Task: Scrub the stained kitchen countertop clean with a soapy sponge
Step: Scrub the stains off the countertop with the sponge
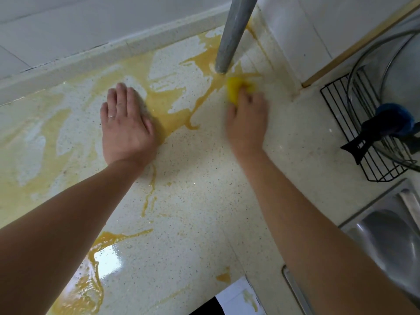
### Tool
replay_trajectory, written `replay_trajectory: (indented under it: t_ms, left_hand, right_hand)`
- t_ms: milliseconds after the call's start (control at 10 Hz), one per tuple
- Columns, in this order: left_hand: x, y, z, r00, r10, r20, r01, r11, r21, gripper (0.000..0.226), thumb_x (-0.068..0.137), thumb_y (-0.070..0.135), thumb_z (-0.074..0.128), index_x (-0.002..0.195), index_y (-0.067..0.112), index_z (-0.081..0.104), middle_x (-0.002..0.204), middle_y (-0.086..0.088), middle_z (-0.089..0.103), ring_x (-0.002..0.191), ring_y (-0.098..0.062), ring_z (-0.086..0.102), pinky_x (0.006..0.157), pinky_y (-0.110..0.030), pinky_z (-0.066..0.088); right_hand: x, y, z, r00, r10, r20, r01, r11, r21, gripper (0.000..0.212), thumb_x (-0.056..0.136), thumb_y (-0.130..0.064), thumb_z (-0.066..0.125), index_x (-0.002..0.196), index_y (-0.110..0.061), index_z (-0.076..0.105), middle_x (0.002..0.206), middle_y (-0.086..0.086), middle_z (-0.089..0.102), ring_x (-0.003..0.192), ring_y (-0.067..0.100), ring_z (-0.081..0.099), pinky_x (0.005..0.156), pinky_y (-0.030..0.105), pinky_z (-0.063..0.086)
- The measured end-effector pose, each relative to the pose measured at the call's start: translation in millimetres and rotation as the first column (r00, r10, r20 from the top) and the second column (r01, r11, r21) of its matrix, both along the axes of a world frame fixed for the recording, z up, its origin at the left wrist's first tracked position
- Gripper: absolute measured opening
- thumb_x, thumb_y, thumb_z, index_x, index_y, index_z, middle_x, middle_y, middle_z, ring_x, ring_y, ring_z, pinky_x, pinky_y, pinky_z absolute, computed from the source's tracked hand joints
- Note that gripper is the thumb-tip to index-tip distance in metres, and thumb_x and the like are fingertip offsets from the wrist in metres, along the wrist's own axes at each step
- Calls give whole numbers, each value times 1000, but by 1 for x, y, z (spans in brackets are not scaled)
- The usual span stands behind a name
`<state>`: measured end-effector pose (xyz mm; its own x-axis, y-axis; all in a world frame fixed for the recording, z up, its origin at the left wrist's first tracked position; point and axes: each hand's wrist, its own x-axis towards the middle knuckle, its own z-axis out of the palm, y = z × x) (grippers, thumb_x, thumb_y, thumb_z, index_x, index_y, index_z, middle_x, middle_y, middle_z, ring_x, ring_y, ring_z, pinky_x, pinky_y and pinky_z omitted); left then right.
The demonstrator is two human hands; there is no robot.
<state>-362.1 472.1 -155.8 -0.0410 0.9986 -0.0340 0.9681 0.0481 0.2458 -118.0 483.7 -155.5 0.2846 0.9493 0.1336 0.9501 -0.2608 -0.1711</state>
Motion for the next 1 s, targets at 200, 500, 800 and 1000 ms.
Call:
replay_trajectory:
  t_ms: [200, 500, 800, 1000]
  left_hand:
    - [0, 0, 1, 1000, -2, -5, 2, 1000, -8, 67, 102, 31, 26, 163, 5, 16, 171, -16, 11, 159, -30, 6, 130, -46, 6]
    - [1, 0, 3, 1000, -1, -7, 1, 1000, -22, 66, 104, 31, 23, 164, 6, 12, 172, -13, 7, 160, -27, 2, 130, -45, 4]
    - [1, 0, 3, 1000, 8, 11, -8, 1000, -23, 65, 105, 31, 23, 164, 7, 12, 172, -12, 7, 160, -27, 2, 130, -44, 3]
    - [0, 1, 2, 1000, 2, 15, -2, 1000, -18, 65, 104, 31, 23, 164, 7, 13, 172, -12, 7, 160, -27, 2, 130, -44, 3]
  right_hand:
    - [-42, -51, 15, 865, 500, 32, -500, 866, -12, 44, 96, -32, 43, 133, -13, 57, 101, 9, 58, 86, 26, 53, 70, 35, 39]
    - [-2, 37, 3, 998, -57, 16, 57, 998, -10, 43, 95, -25, 50, 137, -16, 53, 129, 15, 55, 109, 31, 54, 90, 40, 44]
    - [-17, 6, 27, 978, 188, -86, -172, 971, 165, 36, 95, -26, 42, 123, -15, 62, 104, 9, 60, 94, 24, 54, 80, 35, 46]
    - [31, 59, 10, 988, -148, 48, 150, 987, -50, 42, 99, -25, 44, 140, -14, 47, 138, 14, 49, 125, 31, 48, 101, 41, 41]
